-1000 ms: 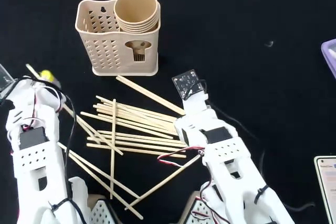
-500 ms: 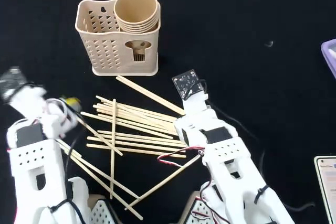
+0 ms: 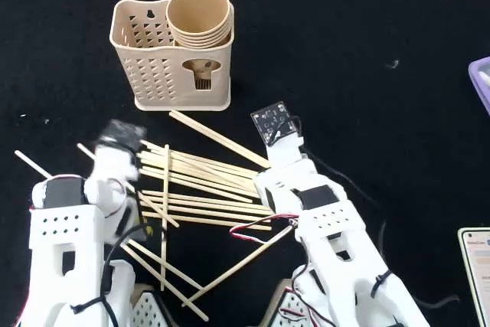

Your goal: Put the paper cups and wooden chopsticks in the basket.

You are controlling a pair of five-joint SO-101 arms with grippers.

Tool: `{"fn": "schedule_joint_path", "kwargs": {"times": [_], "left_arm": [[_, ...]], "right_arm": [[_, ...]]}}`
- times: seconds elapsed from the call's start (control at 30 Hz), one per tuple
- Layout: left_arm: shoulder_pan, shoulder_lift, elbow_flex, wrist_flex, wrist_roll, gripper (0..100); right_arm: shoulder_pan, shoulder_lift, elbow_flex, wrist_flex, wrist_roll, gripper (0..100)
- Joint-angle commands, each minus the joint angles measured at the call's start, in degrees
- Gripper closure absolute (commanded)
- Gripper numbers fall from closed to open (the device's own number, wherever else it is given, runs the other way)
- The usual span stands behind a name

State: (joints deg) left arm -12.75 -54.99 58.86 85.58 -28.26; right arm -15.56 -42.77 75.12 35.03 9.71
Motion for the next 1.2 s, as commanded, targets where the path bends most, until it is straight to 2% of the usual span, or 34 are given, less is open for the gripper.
{"fn": "schedule_joint_path", "kwargs": {"times": [0.0,0.27,0.43,0.63,0.9,1.17], "left_arm": [[0.6,-1.0,0.8,1.7,-21.3,73],[1.2,-0.2,4.3,0.8,-39.8,73],[5.4,-0.2,10.6,-6.7,-40.4,73],[10.9,-0.2,12.9,-8.2,-40.4,73],[10.9,-0.2,18.8,-16.4,-40.4,73],[10.9,-0.3,17.9,-16.4,-40.4,73]], "right_arm": [[0.6,-1.9,-0.2,-1.3,-0.1,98.3],[0.6,-1.9,-0.2,-1.3,-0.1,98.3],[0.6,-1.9,-0.2,-1.3,-0.1,98.3],[0.6,-1.9,-0.2,-1.3,-0.1,98.3],[0.8,-1.9,-0.2,-1.3,-0.1,98.3],[0.9,-1.9,-0.2,-1.3,-0.1,98.3]]}}
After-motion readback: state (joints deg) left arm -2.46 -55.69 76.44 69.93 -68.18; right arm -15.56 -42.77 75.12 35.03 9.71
